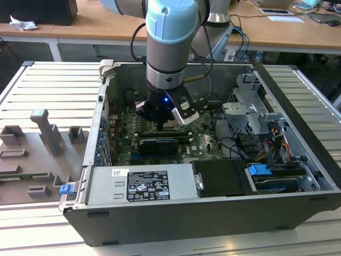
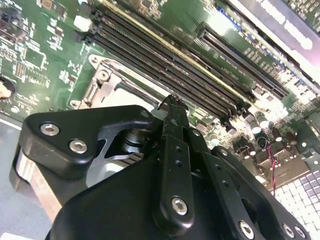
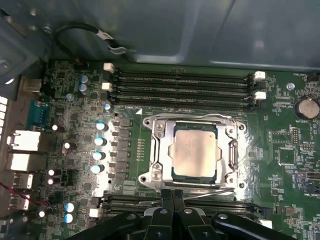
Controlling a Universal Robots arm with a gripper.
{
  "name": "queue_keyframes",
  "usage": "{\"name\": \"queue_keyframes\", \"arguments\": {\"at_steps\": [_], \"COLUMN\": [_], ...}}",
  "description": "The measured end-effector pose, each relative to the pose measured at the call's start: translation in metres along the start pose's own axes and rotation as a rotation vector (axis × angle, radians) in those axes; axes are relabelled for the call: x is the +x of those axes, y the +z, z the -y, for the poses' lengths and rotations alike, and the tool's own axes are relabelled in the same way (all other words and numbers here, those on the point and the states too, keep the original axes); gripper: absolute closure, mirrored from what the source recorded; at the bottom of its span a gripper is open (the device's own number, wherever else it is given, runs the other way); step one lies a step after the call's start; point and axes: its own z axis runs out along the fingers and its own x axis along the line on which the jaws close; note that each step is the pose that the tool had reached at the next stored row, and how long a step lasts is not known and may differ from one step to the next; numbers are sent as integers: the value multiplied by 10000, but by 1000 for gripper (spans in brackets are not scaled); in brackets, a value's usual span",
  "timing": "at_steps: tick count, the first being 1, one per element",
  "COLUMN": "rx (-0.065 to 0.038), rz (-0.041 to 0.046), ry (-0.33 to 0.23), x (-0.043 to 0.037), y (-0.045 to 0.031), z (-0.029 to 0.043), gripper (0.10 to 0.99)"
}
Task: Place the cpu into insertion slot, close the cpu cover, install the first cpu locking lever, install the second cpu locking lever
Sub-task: 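Install the second cpu locking lever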
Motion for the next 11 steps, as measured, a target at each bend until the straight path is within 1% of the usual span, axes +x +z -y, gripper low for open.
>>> {"name": "queue_keyframes", "arguments": {"at_steps": [2, 11], "rx": [-51, -64], "rz": [3, 3], "ry": [-1, -1], "x": [9, 10], "y": [4, 6], "z": [2, 3], "gripper": [980, 980]}}
